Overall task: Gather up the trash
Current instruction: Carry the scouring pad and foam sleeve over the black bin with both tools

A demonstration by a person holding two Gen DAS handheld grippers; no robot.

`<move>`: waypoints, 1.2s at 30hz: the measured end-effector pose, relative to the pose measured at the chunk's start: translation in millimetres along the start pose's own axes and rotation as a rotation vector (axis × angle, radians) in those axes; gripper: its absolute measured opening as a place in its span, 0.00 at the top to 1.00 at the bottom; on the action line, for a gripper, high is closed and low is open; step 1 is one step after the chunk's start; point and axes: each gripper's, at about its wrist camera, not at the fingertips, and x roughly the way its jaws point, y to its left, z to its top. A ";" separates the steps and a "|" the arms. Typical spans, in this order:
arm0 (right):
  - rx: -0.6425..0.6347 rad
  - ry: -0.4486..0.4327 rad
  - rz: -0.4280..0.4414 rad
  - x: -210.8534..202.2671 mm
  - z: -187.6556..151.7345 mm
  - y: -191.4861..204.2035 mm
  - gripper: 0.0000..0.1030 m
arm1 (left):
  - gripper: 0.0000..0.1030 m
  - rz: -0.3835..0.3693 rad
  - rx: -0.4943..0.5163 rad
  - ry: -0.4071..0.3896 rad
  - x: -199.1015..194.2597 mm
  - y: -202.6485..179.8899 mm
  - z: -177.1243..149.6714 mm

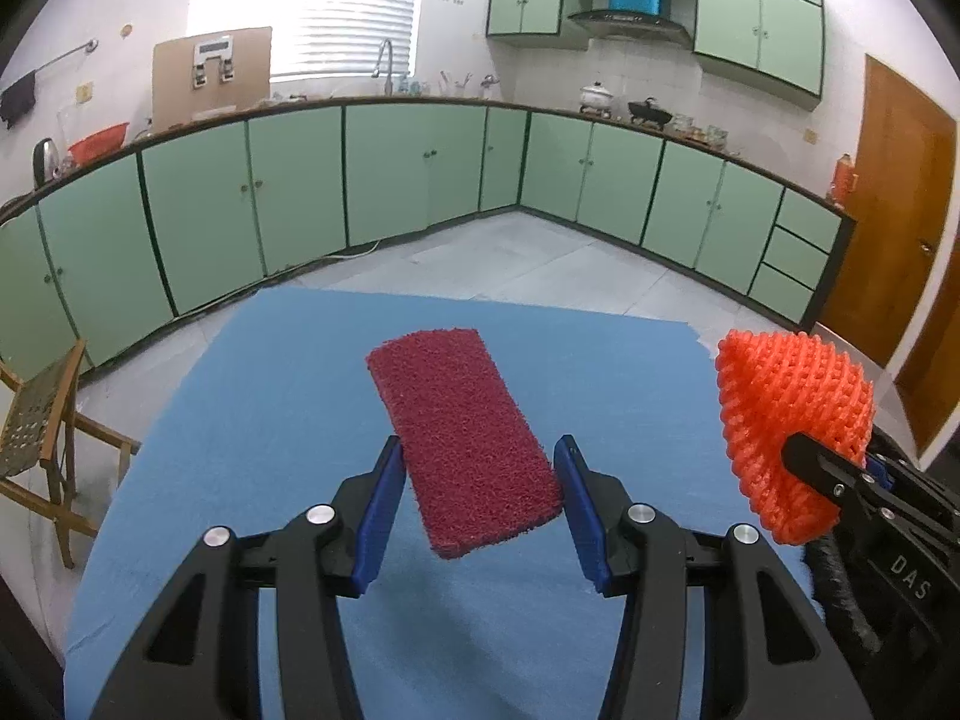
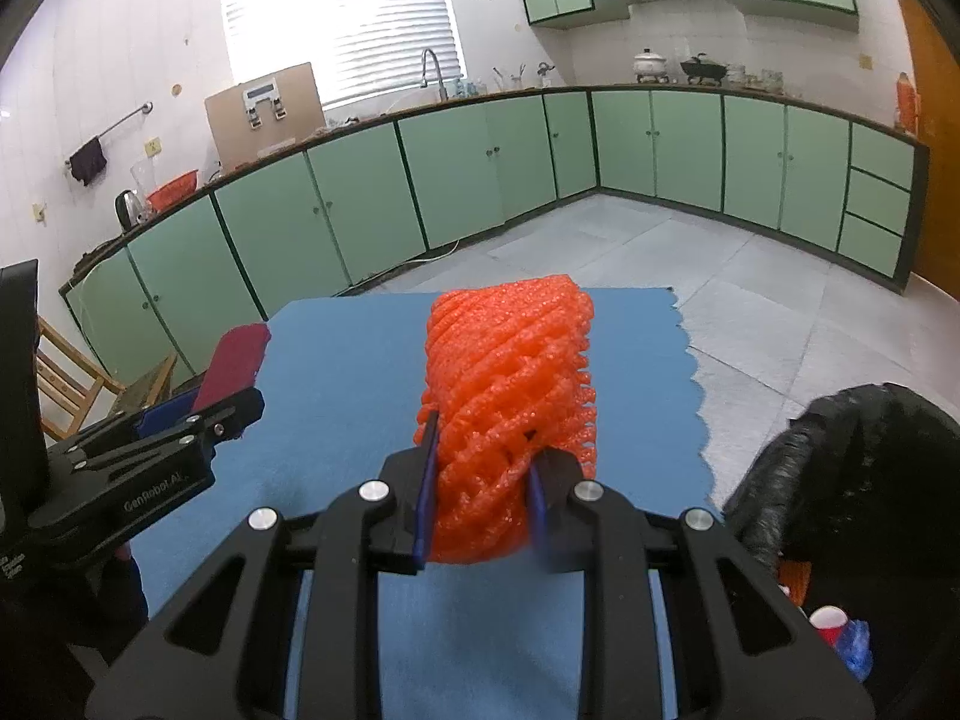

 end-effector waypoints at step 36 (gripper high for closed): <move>0.096 -0.168 -0.237 -163.1 -35.5 -94.4 0.77 | 0.51 -0.265 0.183 -0.092 -78.6 -149.8 -16.1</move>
